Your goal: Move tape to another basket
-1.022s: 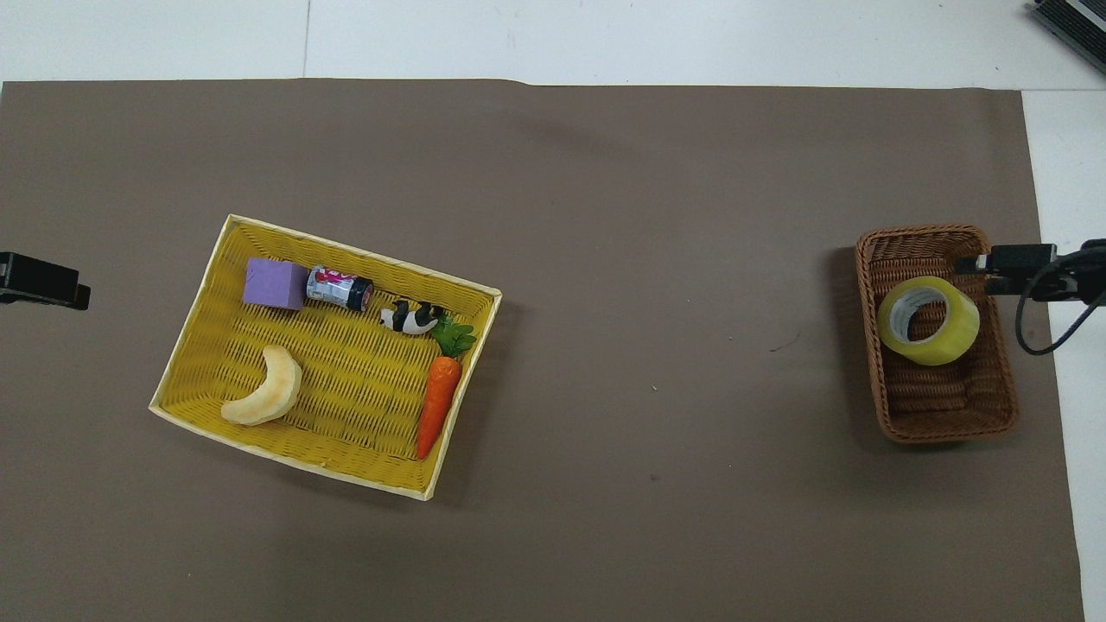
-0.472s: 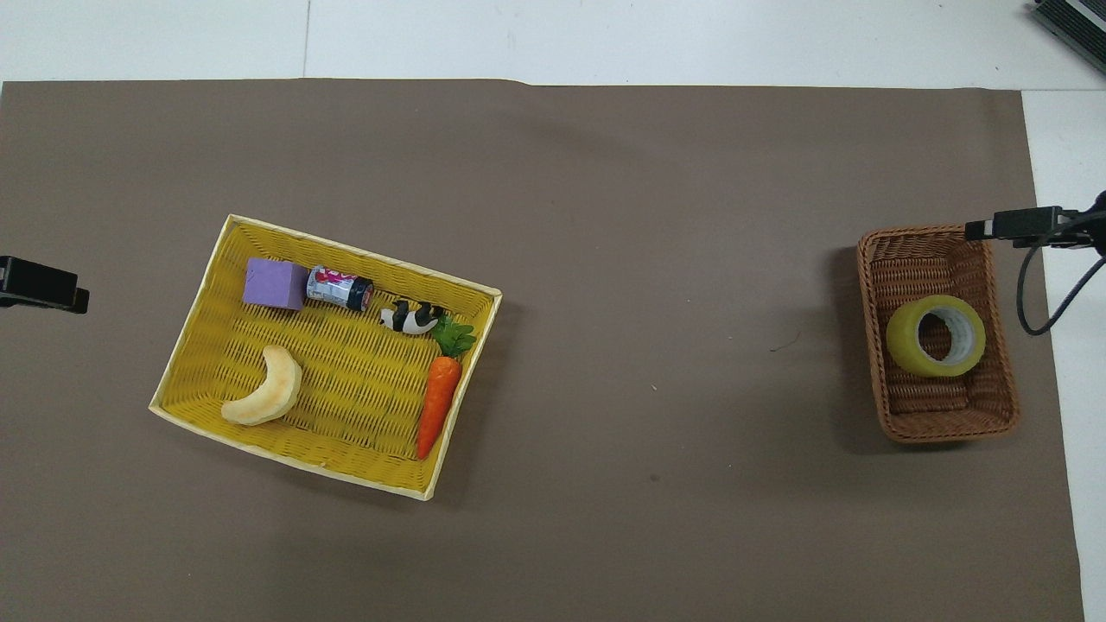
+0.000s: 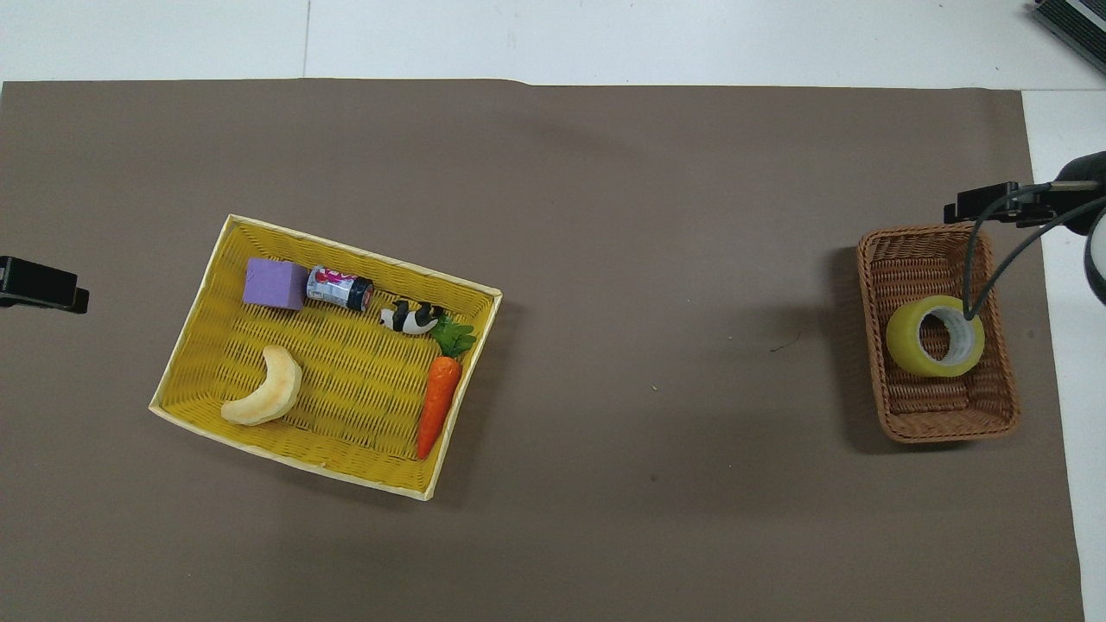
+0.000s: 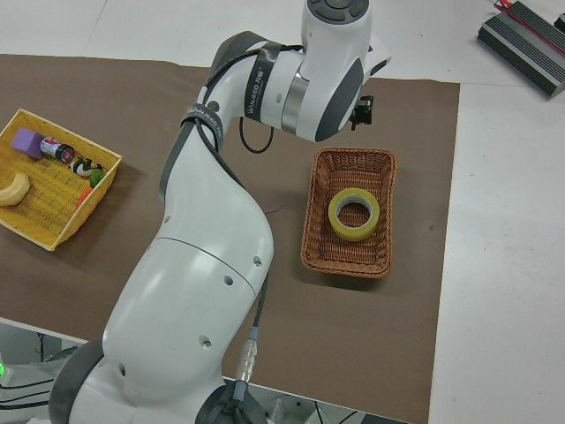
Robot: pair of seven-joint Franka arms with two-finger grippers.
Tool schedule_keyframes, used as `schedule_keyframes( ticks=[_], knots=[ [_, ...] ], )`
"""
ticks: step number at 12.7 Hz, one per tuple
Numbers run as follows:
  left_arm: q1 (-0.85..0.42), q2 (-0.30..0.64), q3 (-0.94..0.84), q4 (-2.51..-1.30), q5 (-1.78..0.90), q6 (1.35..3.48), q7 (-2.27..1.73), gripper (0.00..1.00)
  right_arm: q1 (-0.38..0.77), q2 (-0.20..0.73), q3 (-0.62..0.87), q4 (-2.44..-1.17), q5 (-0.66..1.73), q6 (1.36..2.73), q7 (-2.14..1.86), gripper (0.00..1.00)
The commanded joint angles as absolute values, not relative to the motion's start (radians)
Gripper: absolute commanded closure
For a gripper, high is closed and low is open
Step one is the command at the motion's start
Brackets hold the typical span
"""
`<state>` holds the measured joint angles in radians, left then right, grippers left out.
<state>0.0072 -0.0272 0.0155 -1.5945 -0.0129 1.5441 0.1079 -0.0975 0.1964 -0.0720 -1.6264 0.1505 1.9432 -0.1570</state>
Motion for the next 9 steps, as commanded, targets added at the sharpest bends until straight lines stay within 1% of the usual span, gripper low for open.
schedule_keyframes(
  ticks=[1, 6, 9],
  knots=[
    [0.009, -0.055, 0.015, -1.626, 0.003, 1.557, 0.112, 0.0, -0.057, 0.129, -0.071, -1.678, 0.118, 1.904, -0.052, 0.0],
    [0.009, -0.057, 0.015, -1.629, 0.003, 1.557, 0.11, 0.0, 0.072, 0.058, -0.069, -1.697, 0.1, 1.821, 0.202, 0.0],
    [0.009, -0.058, 0.015, -1.635, 0.003, 1.559, 0.109, 0.0, 0.117, 0.022, -0.071, -1.686, 0.092, 1.81, 0.284, 0.0]
  ],
)
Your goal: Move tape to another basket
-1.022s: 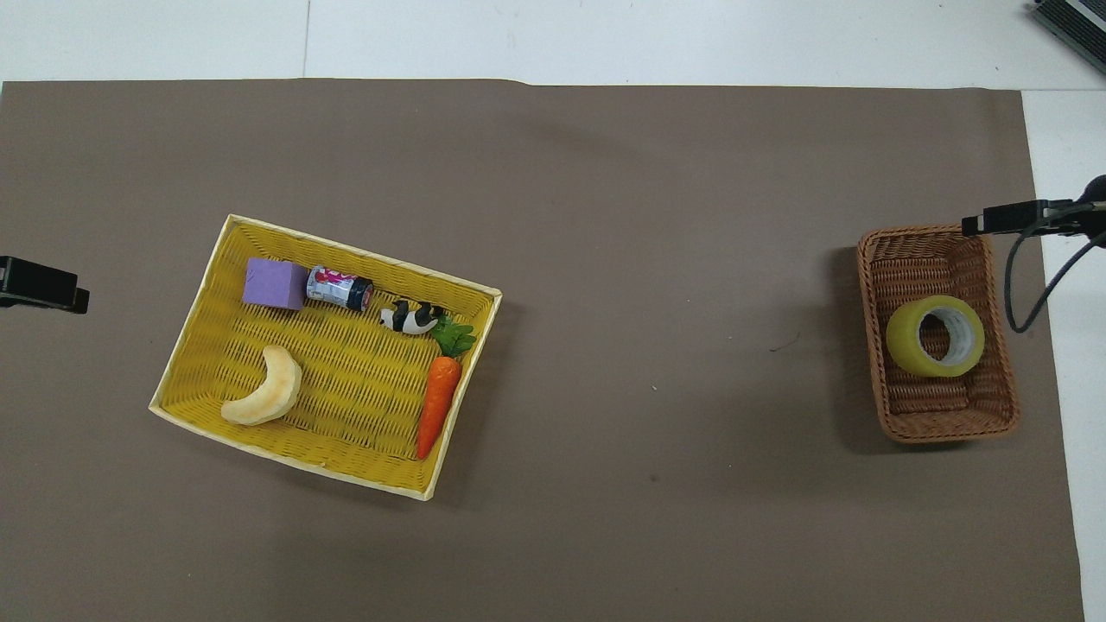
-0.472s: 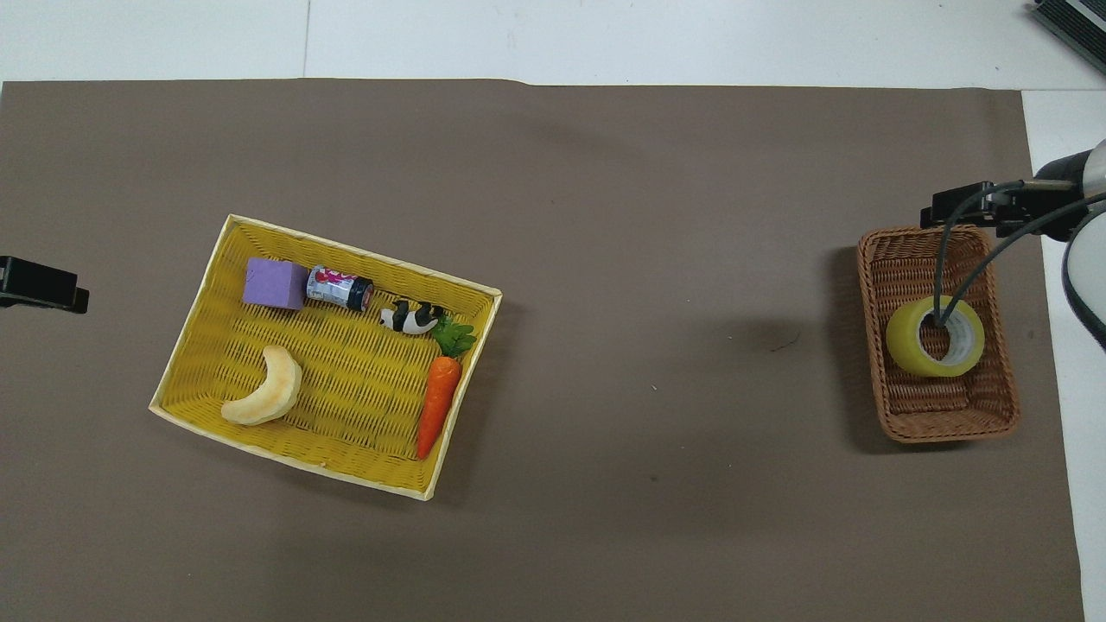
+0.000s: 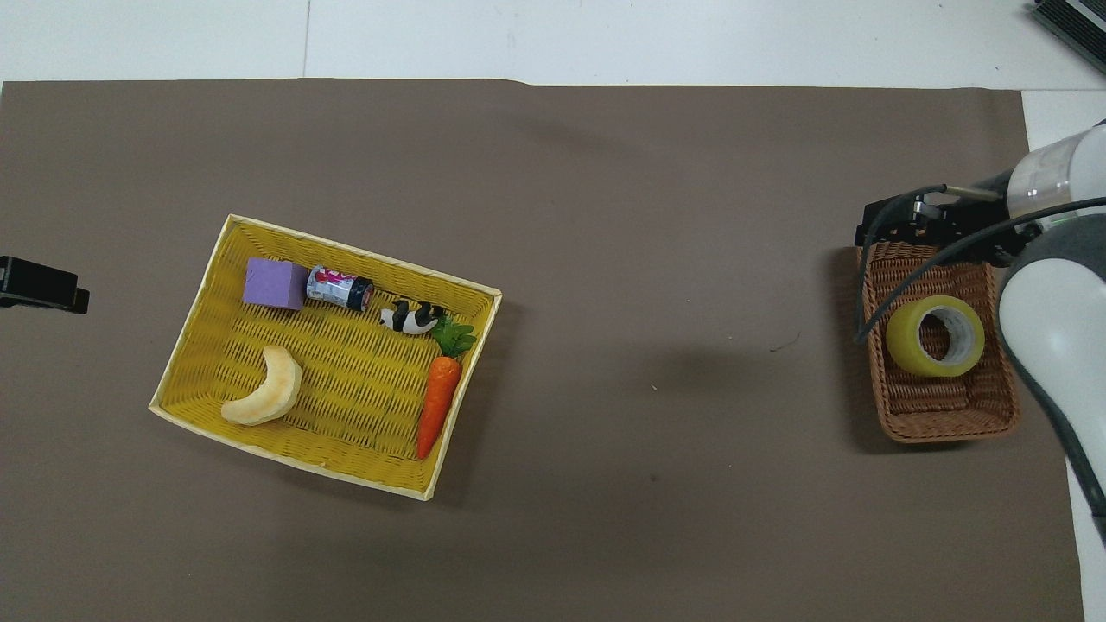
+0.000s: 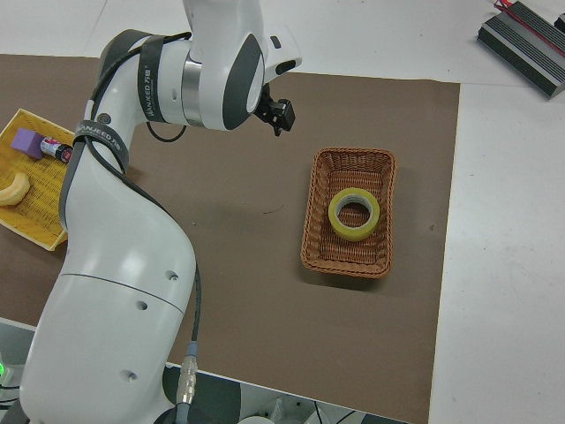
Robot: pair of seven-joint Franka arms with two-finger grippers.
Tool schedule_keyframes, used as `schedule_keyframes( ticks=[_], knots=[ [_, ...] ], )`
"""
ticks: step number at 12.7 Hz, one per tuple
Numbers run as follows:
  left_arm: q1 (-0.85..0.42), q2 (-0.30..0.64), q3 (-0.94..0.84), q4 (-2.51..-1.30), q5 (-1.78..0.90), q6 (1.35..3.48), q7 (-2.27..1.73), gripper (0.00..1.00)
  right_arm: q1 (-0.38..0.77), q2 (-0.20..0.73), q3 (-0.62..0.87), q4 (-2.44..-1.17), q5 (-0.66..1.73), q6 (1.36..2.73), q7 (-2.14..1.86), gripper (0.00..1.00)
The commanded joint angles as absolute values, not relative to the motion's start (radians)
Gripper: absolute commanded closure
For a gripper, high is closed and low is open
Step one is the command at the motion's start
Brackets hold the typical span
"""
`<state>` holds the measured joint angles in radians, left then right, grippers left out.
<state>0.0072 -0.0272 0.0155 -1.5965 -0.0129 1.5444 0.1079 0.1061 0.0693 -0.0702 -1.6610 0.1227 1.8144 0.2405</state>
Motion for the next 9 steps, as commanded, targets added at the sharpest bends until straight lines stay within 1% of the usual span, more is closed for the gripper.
schedule_keyframes(
  ticks=[1, 2, 3, 5, 6, 7, 8, 9],
  knots=[
    [0.009, -0.058, 0.015, -1.635, 0.003, 1.559, 0.109, 0.0, 0.117, 0.005, -0.072, -1.671, 0.089, 1.81, 0.282, 0.0],
    [0.009, -0.058, 0.015, -1.637, 0.002, 1.559, 0.109, 0.0, 0.114, -0.005, -0.08, -1.651, 0.089, 1.796, 0.278, 0.0],
    [0.009, -0.058, 0.015, -1.637, 0.002, 1.56, 0.11, 0.0, 0.104, -0.012, -0.086, -1.614, 0.083, 1.755, 0.278, 0.0],
    [0.009, -0.058, 0.015, -1.638, 0.002, 1.563, 0.11, 0.0, 0.091, -0.041, -0.097, -1.515, 0.051, 1.633, 0.276, 0.0],
    [0.009, -0.058, 0.015, -1.637, 0.002, 1.565, 0.109, 0.0, 0.081, -0.054, -0.107, -1.485, 0.04, 1.579, 0.272, 0.0],
    [0.009, -0.058, 0.015, -1.638, 0.002, 1.565, 0.109, 0.0, 0.071, -0.066, -0.127, -1.48, 0.037, 1.551, 0.267, 0.0],
    [0.009, -0.058, 0.015, -1.638, 0.002, 1.565, 0.109, 0.0, 0.069, -0.104, -0.139, -1.514, 0.037, 1.548, 0.262, 0.0],
    [0.009, -0.058, 0.015, -1.638, 0.002, 1.565, 0.11, 0.0, 0.071, -0.132, -0.132, -1.578, 0.037, 1.551, 0.259, 0.0]
  ],
)
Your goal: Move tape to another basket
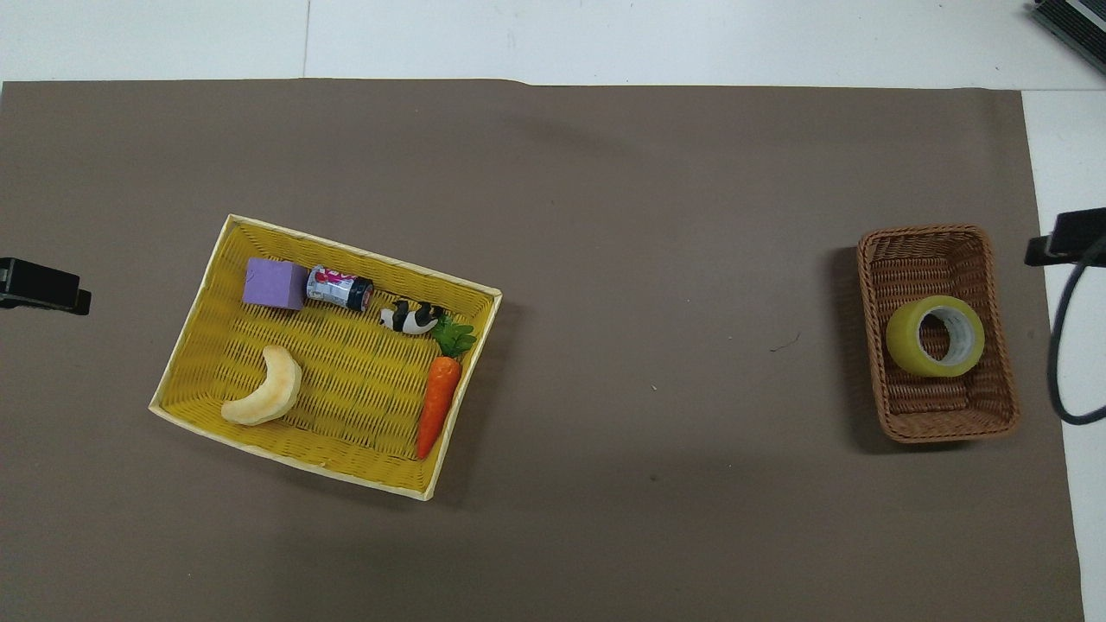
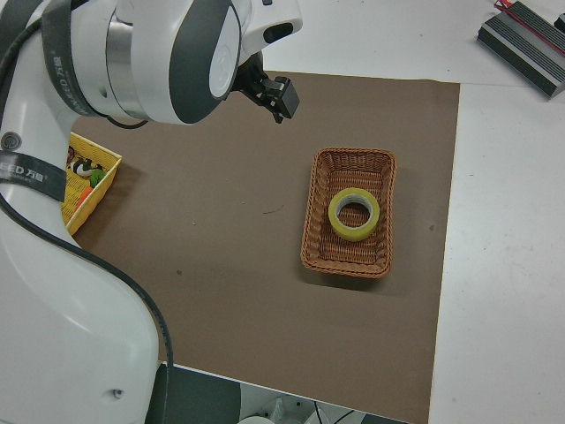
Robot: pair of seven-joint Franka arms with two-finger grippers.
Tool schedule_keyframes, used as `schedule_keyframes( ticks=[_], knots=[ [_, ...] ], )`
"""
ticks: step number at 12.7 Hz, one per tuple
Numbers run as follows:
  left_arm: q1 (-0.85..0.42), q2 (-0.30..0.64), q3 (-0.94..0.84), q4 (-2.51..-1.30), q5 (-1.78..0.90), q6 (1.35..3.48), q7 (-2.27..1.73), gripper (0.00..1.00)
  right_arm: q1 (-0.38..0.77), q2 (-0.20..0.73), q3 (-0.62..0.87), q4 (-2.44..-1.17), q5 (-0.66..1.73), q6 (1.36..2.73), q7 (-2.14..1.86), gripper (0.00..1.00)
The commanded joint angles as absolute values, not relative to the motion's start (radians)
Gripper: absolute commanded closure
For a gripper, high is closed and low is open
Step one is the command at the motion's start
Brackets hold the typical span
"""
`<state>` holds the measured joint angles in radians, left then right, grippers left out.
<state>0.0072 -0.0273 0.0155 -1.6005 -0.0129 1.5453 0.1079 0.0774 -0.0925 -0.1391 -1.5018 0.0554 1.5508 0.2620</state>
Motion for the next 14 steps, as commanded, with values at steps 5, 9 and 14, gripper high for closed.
schedule_keyframes(
  ticks=[5, 9, 14],
  knots=[
    [0.009, -0.057, 0.015, -1.638, 0.002, 1.575, 0.106, 0.0, 0.136, -0.184, -0.121, -1.7, -0.037, 1.563, 0.183, 0.0],
    [0.009, -0.057, 0.017, -1.638, 0.002, 1.594, 0.106, 0.0, 0.137, -0.184, -0.121, -1.709, -0.016, 1.565, 0.181, 0.0],
    [0.009, -0.057, 0.017, -1.641, 0.002, 1.6, 0.106, 0.0, 0.123, -0.183, -0.127, -1.709, 0.06, 1.565, 0.211, 0.0]
  ],
)
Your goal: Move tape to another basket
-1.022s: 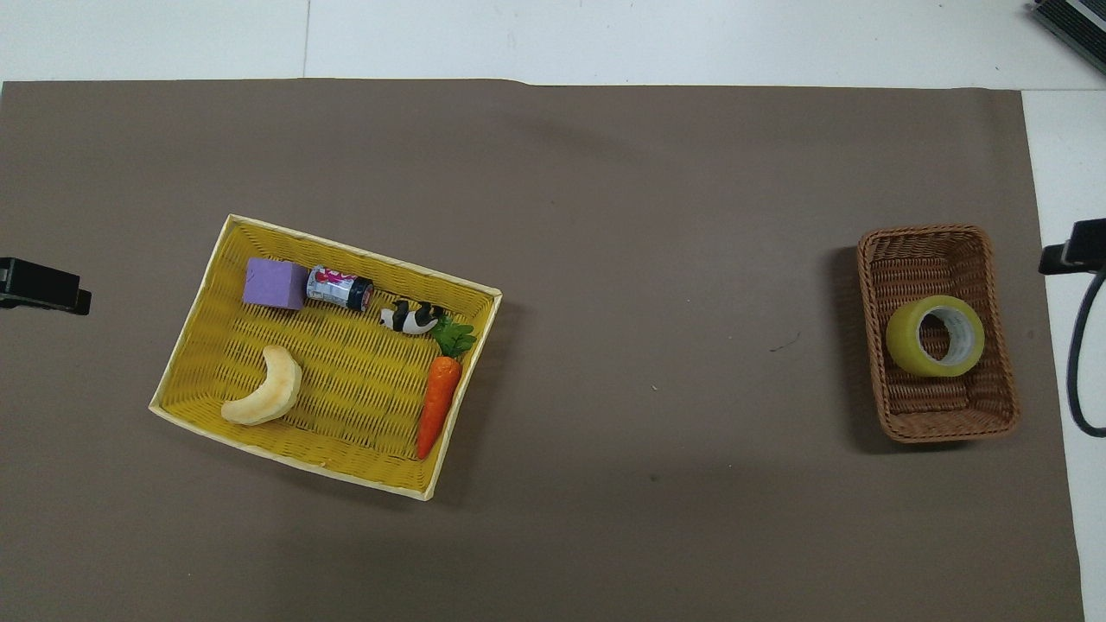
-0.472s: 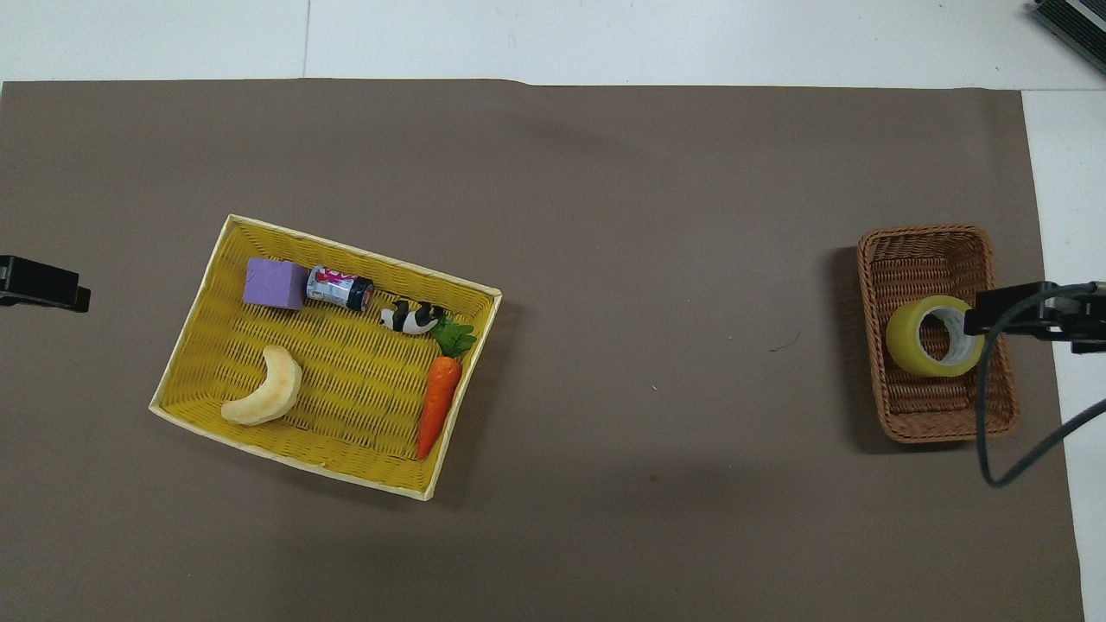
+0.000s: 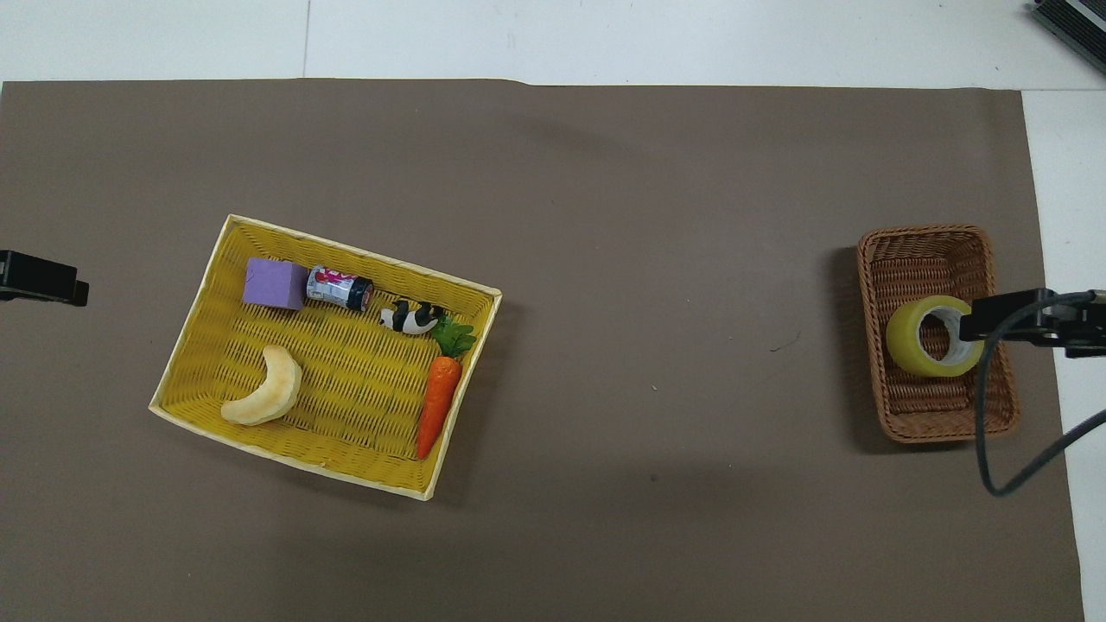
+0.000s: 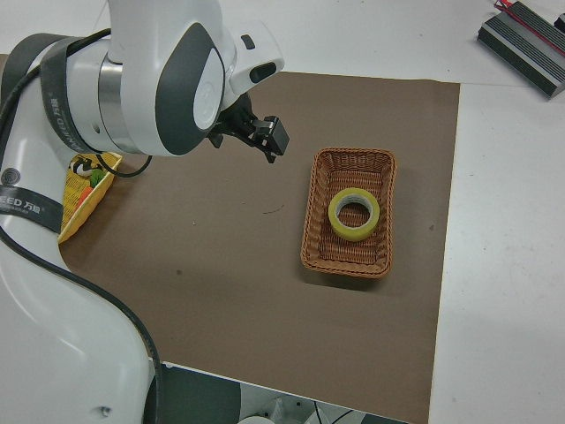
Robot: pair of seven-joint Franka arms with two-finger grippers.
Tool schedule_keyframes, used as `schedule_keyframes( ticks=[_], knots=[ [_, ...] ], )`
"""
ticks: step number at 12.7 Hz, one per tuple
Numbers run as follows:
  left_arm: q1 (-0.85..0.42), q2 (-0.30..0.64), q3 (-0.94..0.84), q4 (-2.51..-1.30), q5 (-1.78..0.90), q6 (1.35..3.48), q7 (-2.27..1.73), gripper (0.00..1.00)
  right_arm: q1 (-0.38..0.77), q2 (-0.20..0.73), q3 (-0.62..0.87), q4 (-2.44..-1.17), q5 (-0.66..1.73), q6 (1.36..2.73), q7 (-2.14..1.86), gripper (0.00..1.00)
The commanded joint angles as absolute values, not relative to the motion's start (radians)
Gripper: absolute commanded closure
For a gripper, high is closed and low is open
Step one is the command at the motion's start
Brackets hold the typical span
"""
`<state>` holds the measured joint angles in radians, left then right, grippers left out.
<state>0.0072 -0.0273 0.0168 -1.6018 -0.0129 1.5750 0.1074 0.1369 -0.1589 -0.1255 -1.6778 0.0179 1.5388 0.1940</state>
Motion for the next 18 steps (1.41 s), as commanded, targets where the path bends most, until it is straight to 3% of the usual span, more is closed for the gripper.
schedule_keyframes(
  ticks=[1, 3, 5, 18],
  knots=[
    [0.009, -0.057, 0.015, -1.64, 0.002, 1.603, 0.106, 0.0, 0.123, -0.183, -0.127, -1.709, 0.06, 1.565, 0.228, 0.0],
    [0.008, -0.057, 0.015, -1.64, -0.002, 1.603, 0.109, 0.0, 0.121, -0.155, -0.127, -1.668, 0.06, 1.571, 0.229, 0.0],
    [0.009, -0.057, 0.015, -1.641, -0.003, 1.611, 0.107, 0.0, 0.101, -0.077, -0.137, -1.545, 0.06, 1.523, 0.224, 0.0],
    [0.008, -0.072, 0.015, -1.664, -0.003, 1.592, 0.106, 0.0, 0.095, -0.098, -0.133, -1.592, 0.02, 1.525, 0.101, 0.0]
  ],
)
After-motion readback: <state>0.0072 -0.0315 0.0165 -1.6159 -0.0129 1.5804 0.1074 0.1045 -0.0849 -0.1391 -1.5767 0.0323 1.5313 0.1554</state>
